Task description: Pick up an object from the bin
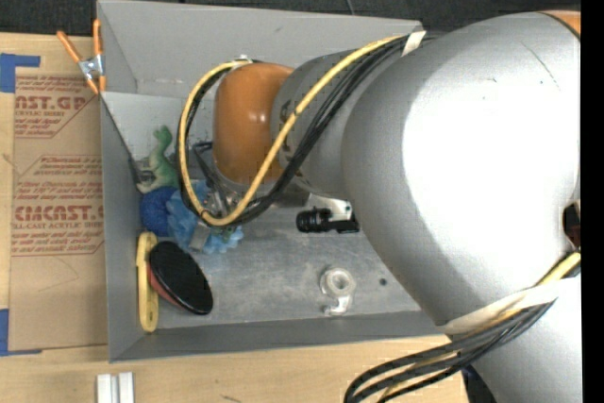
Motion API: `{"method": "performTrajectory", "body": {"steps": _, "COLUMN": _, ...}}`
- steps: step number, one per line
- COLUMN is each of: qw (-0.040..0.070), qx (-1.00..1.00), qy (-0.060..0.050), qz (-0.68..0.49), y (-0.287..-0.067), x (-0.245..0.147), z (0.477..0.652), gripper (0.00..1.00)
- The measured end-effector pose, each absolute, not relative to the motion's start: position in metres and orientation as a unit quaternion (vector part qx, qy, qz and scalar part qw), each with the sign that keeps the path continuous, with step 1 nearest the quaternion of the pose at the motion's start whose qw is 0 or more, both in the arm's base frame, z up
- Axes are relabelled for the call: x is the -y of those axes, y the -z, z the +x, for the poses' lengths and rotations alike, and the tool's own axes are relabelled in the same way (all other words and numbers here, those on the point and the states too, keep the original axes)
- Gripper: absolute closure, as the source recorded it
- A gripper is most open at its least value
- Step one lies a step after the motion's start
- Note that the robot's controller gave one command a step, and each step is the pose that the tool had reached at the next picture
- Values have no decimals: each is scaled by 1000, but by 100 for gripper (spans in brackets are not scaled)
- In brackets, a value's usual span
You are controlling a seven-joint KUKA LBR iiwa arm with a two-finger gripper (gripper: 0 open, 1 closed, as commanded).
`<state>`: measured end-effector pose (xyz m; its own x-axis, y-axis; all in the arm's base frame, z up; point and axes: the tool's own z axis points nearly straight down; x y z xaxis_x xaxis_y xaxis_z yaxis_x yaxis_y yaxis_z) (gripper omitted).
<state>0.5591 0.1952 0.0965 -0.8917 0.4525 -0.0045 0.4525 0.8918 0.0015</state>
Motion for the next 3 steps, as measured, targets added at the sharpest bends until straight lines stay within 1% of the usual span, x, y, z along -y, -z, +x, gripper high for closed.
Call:
{"method": "performTrajectory", "body": {"steps": 1, "qw": 4, "qx": -963, "qy": -2, "qz": 269, "y": -103, "x": -167, "z": 528, "gripper": 100}}
{"method": "performTrajectory", "body": {"steps": 2, "qw": 0, "qx": -951, "qy": 3, "qz": 308, "y": -109, "x": -148, "z": 510, "gripper": 100}}
{"method": "performTrajectory", "body": {"steps": 3, "qw": 2, "qx": -948, "qy": -2, "qz": 319, "y": -125, "x": -168, "z": 508, "gripper": 100}}
